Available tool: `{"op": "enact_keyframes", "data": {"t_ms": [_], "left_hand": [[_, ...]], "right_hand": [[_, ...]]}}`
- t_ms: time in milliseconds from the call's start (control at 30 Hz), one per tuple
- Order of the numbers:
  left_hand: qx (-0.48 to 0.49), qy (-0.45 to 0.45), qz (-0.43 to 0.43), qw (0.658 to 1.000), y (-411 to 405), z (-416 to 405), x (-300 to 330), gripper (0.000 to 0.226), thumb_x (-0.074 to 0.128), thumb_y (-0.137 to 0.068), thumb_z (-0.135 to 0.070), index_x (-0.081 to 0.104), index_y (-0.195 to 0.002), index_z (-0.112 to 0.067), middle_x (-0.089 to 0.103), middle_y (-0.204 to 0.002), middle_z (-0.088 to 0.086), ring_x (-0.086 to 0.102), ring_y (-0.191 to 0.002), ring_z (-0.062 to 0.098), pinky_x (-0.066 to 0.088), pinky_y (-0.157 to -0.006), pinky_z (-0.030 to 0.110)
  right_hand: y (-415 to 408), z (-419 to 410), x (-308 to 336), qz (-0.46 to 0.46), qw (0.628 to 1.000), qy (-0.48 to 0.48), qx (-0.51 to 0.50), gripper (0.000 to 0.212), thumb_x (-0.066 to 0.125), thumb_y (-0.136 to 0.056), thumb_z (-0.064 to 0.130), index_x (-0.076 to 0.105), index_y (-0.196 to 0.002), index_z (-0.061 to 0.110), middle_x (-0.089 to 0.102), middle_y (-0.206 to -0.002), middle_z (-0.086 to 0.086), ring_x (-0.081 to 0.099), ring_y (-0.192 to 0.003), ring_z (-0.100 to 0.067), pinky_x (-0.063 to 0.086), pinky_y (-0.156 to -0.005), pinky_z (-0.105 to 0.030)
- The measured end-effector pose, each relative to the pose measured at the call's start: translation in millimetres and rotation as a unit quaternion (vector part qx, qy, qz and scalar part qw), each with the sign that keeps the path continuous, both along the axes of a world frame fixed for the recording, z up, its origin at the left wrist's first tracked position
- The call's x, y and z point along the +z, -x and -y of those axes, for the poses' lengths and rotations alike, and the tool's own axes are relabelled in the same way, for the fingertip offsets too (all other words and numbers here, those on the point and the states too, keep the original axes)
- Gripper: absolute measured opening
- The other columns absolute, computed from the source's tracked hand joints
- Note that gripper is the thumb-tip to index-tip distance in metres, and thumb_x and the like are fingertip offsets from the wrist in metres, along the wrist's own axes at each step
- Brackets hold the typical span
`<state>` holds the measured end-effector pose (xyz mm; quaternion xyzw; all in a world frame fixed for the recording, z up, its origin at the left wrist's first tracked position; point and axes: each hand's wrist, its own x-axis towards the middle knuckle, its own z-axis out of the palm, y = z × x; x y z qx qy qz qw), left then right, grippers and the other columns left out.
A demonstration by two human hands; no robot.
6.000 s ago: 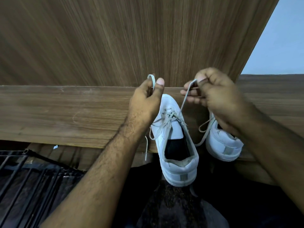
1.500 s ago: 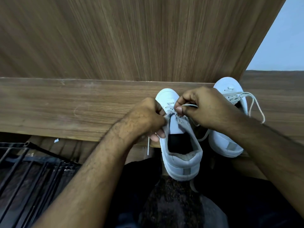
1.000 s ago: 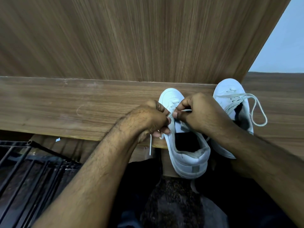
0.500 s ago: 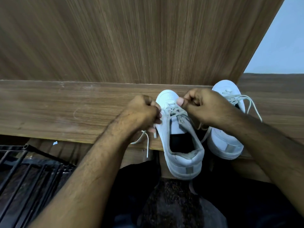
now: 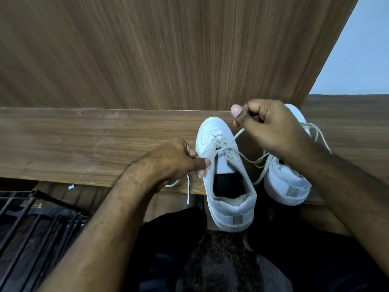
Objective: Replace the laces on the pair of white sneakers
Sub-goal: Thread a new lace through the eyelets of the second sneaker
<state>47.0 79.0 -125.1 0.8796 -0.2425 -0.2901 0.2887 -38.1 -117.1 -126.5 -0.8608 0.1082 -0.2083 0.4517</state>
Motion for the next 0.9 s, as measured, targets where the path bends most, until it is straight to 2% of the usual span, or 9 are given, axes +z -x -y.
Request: {"op": "enact_keyframes", "data": {"t_ms": [133,233,300,333,400,500,600,767,900], "left_hand": [[0.129,0.206,0.025,0.97,-4,9,7,0.036,0.063,-0.098,-0.027,0.065,-0.065,-0.012,0.048,-0.062,0.007,0.041,-0.059,0.018,0.033,-0.05,0.021],[0.198,0.407,-0.076,0.889,-3,16,18,0.04,0.05,-0.097,-0.01,0.053,-0.059,-0.018,0.062,-0.069,0.006,0.062,-0.075,0.026,0.048,-0.068,0.023],[0.197,0.492,-0.175,0.83,-1,16,23,0.041,0.046,-0.096,-0.01,0.048,-0.056,-0.021,0.057,-0.061,0.004,0.065,-0.062,0.025,0.051,-0.067,0.032],[0.195,0.498,-0.191,0.823,0,16,24,0.04,0.046,-0.096,-0.011,0.045,-0.057,-0.022,0.049,-0.057,0.002,0.055,-0.049,0.019,0.046,-0.06,0.032],[0.193,0.439,-0.113,0.87,-4,14,19,0.035,0.05,-0.094,-0.014,0.041,-0.061,-0.022,0.04,-0.053,-0.001,0.032,-0.04,0.011,0.028,-0.048,0.022],[0.096,0.172,0.128,0.972,-12,5,3,0.023,0.065,-0.086,-0.028,0.055,-0.071,-0.014,0.052,-0.058,-0.006,0.04,-0.045,0.009,0.029,-0.047,0.021],[-0.045,0.0,0.111,0.993,-10,0,-7,0.024,0.075,-0.088,-0.037,0.071,-0.077,-0.016,0.058,-0.058,-0.006,0.043,-0.043,0.002,0.034,-0.046,0.019],[0.117,0.249,0.05,0.96,-7,11,5,0.029,0.06,-0.1,-0.025,0.064,-0.074,-0.013,0.061,-0.065,-0.004,0.047,-0.057,0.008,0.037,-0.059,0.025],[0.209,0.474,-0.192,0.833,-3,18,21,0.03,0.045,-0.103,-0.017,0.048,-0.073,-0.016,0.061,-0.062,0.006,0.061,-0.056,0.017,0.047,-0.056,0.029]], "right_hand": [[-1,1,-7,-0.057,0.996,0.051,0.033,0.034,0.058,-0.095,0.049,0.07,-0.079,0.022,0.051,-0.054,0.0,0.045,-0.049,-0.01,0.041,-0.053,-0.031],[0,1,-9,-0.079,0.995,0.054,0.042,0.031,0.059,-0.095,0.049,0.067,-0.079,0.024,0.051,-0.053,0.002,0.048,-0.046,-0.017,0.046,-0.047,-0.038],[-1,1,-10,-0.084,0.994,0.044,0.05,0.029,0.06,-0.095,0.049,0.066,-0.081,0.024,0.052,-0.055,0.001,0.048,-0.048,-0.019,0.048,-0.048,-0.042],[-1,1,-10,-0.083,0.995,0.028,0.051,0.028,0.06,-0.095,0.049,0.066,-0.083,0.024,0.052,-0.056,0.0,0.047,-0.048,-0.018,0.048,-0.048,-0.042],[-2,2,-9,-0.073,0.996,-0.012,0.052,0.028,0.06,-0.095,0.047,0.067,-0.088,0.021,0.052,-0.056,0.001,0.044,-0.049,-0.015,0.044,-0.051,-0.037],[-3,3,-8,-0.062,0.995,-0.048,0.055,0.029,0.06,-0.095,0.047,0.069,-0.091,0.02,0.05,-0.052,0.01,0.044,-0.052,-0.009,0.039,-0.058,-0.033],[-2,3,-9,-0.061,0.995,-0.051,0.063,0.029,0.061,-0.094,0.049,0.069,-0.09,0.022,0.049,-0.053,0.009,0.044,-0.052,-0.009,0.039,-0.058,-0.035],[-1,3,-10,-0.071,0.994,-0.014,0.085,0.023,0.067,-0.091,0.046,0.069,-0.089,0.024,0.055,-0.059,0.007,0.049,-0.053,-0.011,0.047,-0.054,-0.039],[0,4,-10,-0.095,0.989,0.026,0.106,0.013,0.073,-0.088,0.036,0.069,-0.089,0.024,0.058,-0.06,0.007,0.047,-0.045,-0.003,0.042,-0.043,-0.023]]}}
